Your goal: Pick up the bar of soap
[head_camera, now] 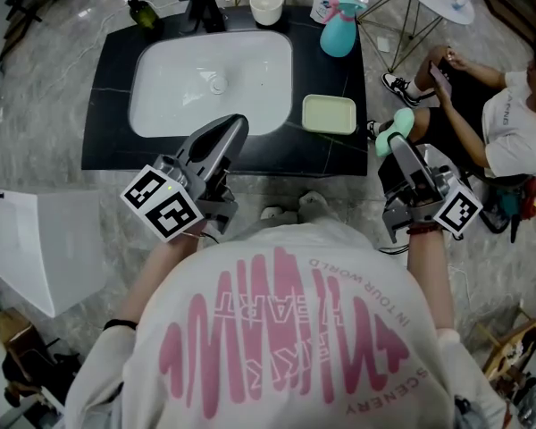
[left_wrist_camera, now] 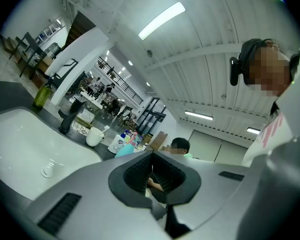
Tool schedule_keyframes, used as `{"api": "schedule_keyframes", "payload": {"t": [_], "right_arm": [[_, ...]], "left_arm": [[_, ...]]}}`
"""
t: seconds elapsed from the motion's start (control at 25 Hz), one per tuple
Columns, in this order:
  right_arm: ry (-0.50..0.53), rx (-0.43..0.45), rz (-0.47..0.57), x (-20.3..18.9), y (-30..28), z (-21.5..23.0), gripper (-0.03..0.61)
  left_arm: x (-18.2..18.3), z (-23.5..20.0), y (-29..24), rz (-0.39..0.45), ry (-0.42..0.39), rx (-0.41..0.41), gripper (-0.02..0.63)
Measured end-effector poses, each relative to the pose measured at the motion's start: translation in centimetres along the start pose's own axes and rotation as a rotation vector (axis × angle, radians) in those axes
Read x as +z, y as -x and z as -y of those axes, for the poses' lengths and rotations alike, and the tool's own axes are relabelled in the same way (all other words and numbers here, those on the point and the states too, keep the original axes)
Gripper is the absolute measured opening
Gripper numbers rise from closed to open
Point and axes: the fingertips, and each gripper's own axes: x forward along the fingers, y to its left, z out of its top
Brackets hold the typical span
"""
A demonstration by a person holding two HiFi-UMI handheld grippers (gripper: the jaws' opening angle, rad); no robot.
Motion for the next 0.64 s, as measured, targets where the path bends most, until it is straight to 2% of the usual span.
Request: {"api": "schedule_keyframes", "payload": {"t": [0.64], "right_arm": [[-0.007, 0.010, -0.005, -0.30, 0.31, -0.08, 0.282]], "left_arm": [[0.05, 0.81, 1.05, 0.021, -0.010, 0.014, 0.011]]}}
